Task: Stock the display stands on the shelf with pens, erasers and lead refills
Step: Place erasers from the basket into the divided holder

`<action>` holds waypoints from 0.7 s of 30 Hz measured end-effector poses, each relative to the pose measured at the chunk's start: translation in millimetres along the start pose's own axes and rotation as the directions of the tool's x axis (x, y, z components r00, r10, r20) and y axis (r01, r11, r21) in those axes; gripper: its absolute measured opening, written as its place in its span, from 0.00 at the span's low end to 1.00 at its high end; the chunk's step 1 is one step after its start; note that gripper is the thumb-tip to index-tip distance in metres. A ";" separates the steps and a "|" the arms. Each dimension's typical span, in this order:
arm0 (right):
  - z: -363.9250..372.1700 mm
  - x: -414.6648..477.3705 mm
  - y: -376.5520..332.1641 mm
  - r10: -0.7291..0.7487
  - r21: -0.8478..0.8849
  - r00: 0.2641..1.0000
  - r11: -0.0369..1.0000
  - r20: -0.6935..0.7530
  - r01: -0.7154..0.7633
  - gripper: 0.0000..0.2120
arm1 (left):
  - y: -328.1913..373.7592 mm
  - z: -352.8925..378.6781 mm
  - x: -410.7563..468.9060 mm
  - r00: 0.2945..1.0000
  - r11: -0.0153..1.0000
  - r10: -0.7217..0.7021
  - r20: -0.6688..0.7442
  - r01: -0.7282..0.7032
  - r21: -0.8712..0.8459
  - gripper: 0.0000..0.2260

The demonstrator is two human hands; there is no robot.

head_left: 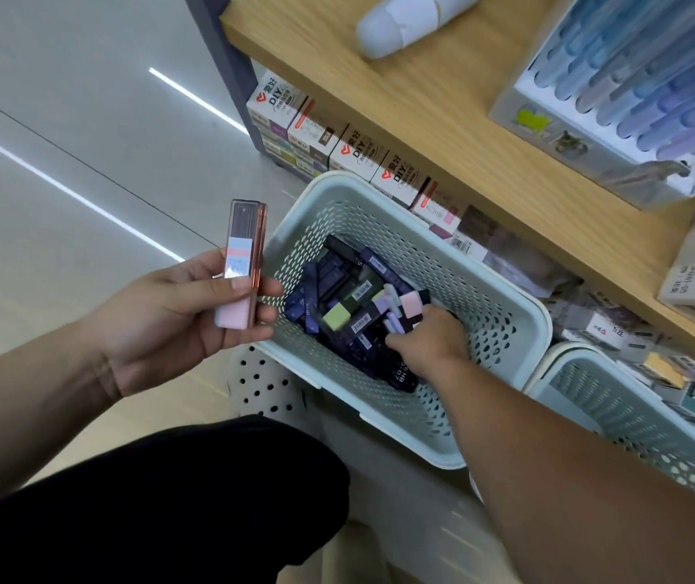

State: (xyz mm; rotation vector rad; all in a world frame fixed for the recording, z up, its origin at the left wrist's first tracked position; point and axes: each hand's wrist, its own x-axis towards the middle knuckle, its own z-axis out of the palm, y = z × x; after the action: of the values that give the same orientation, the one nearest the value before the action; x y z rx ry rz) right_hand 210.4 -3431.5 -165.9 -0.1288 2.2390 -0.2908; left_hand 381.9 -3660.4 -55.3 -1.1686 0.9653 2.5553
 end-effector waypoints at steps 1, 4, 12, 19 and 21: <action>1.0 -1.8 1.1 -0.007 0.032 1.000 0.999 -0.016 0.008 0.16 | -0.3 -0.1 0.1 1.000 1.000 -0.004 -0.002 0.004 0.001 0.30; -1.0 -3.9 2.5 -0.007 0.099 0.999 0.995 -0.040 0.011 0.15 | -0.4 0.2 0.5 1.000 1.000 -0.011 -0.010 0.011 0.003 0.31; -9.2 6.4 -1.0 -0.021 0.018 0.997 1.000 0.076 0.019 0.17 | 0.2 1.7 0.4 1.000 1.000 -0.022 -0.019 0.022 0.004 0.32; -9.6 6.8 4.0 -0.084 0.058 0.996 0.995 0.029 0.082 0.09 | -1.6 -0.2 1.3 1.000 0.999 -0.014 -0.018 0.014 0.030 0.32; -9.3 4.5 4.8 -0.084 0.121 0.996 0.989 0.023 0.081 0.08 | -1.5 0.0 1.7 1.000 0.999 -0.013 -0.009 0.013 0.040 0.31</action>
State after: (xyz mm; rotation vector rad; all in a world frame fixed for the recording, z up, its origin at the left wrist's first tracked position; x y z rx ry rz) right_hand 200.4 -3426.1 -164.8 -0.1603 2.1850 -0.4652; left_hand 381.3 -3659.4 -57.3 -1.1730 1.0030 2.5107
